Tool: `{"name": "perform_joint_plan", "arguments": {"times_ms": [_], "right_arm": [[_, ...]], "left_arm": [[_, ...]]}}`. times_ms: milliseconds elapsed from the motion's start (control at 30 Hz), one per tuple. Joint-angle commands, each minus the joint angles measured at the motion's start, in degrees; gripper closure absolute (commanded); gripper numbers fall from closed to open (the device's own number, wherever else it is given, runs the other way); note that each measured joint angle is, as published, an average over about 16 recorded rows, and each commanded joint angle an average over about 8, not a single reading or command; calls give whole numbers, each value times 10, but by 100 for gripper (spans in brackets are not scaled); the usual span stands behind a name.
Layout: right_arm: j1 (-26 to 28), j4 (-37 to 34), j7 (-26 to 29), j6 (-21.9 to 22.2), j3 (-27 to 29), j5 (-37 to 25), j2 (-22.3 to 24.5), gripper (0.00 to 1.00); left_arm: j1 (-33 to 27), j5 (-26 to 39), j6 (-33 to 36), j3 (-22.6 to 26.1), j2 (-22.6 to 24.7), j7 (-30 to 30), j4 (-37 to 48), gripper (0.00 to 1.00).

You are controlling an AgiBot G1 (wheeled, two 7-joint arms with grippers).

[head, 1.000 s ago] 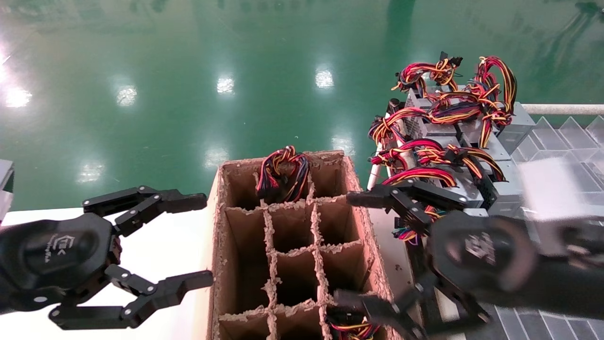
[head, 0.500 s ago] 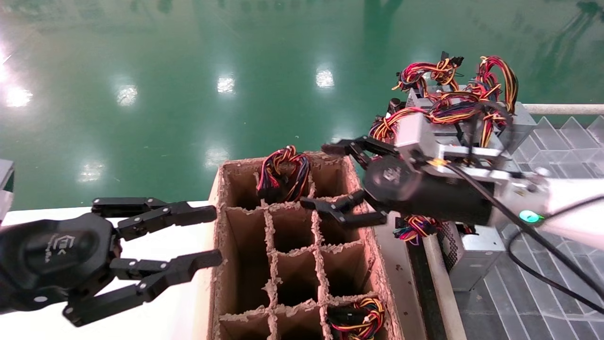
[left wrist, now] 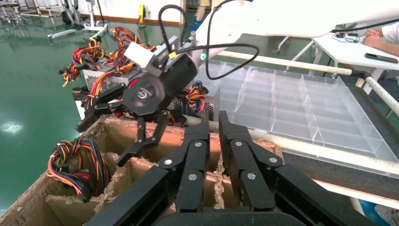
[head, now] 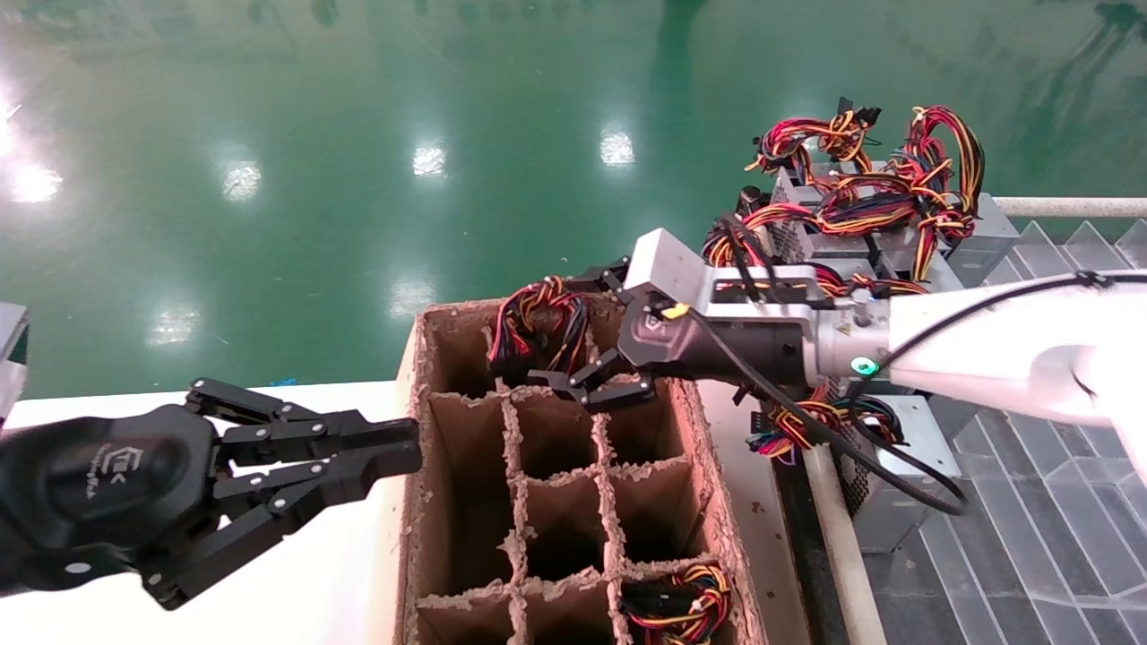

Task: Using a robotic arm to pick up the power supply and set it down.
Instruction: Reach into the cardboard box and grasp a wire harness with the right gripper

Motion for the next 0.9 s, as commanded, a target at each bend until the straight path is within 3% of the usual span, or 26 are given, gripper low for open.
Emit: {"name": "perform_joint_plan", "arguments": {"times_ms": [33,333,900], "right_arm": [[10,-20,-18,9,-5,-9,-10,100],[29,-79,-60,71,-1,-9,-39,100],[23,-124,-78,161,3,-4,-73,100]], "left_arm": [[0,0,0,0,0,0,0,100],[0,0,0,0,0,0,0,100],[0,0,0,0,0,0,0,100]]}}
